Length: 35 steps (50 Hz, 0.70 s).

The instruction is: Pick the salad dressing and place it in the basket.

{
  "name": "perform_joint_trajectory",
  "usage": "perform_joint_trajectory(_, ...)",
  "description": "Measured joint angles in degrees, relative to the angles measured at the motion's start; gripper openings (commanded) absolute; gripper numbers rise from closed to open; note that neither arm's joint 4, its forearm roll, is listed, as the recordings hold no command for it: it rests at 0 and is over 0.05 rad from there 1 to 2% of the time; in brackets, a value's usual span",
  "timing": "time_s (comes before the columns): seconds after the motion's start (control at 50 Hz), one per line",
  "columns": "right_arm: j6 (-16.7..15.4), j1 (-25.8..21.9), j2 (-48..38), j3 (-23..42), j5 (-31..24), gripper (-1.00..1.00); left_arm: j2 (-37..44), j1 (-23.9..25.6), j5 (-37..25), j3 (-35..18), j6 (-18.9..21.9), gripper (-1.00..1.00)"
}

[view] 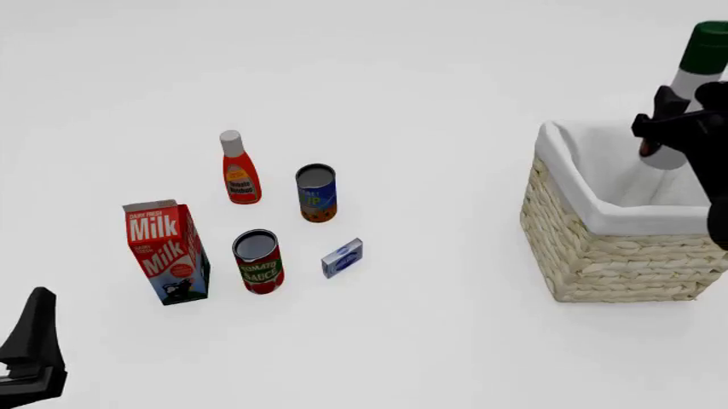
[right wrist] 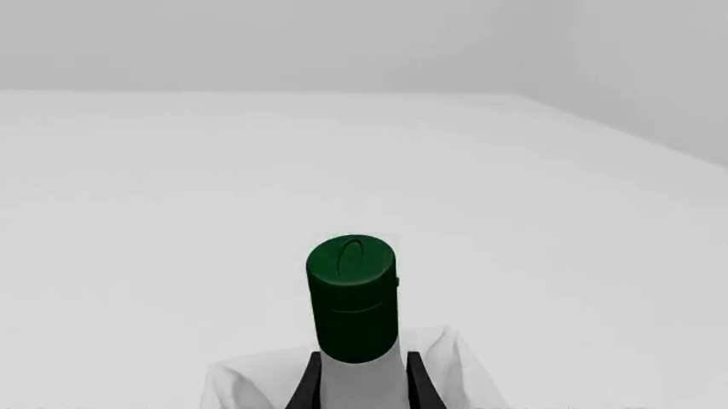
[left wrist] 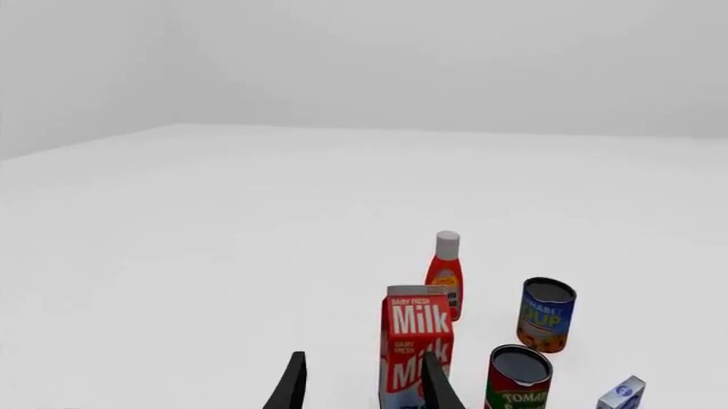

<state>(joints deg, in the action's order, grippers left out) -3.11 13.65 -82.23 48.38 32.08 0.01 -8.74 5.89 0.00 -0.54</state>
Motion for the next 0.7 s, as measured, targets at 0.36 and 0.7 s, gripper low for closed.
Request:
perform_joint_trajectory(0.36, 0.7, 0.1, -3.2, 0.1, 1.9, -1.00, 0.0, -0.3, -0.2, 0.0, -0.1, 1.00)
perform_joint_trajectory(0.7, 1.0, 0.1, -5.3, 0.3, 2.5, -1.00, 0.0, -0.6, -0.5, 0.0, -0.3, 1.00)
